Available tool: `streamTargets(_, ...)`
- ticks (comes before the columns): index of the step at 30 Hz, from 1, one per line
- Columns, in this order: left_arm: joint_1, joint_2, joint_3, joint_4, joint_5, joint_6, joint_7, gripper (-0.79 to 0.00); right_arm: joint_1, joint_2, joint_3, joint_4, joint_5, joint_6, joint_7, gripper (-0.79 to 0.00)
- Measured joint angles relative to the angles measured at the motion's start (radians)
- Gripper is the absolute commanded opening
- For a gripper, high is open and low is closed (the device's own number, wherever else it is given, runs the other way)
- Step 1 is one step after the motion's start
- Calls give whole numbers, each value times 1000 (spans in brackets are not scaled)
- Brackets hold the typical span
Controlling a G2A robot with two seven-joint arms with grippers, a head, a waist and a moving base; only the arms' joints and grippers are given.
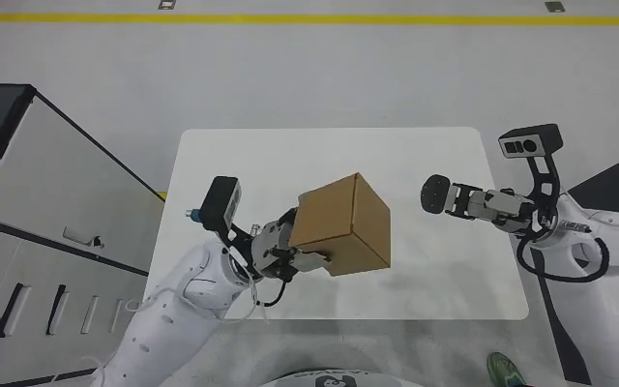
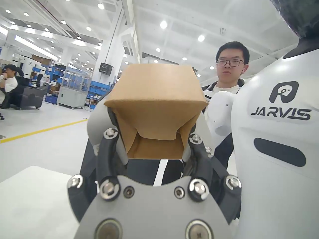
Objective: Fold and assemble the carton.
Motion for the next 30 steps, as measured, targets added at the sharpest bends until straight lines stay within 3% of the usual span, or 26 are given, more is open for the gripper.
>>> streamTargets(8,11,-19,56,40,-212,-110,100,-785,0,0,0,0,0,0,0,0)
streamTargets(23,10,-28,105,4,-329,-108,97,-785,0,0,0,0,0,0,0,0)
streamTargets(30,20,-31,166,-47,-573,-110,33,-785,0,0,0,0,0,0,0,0)
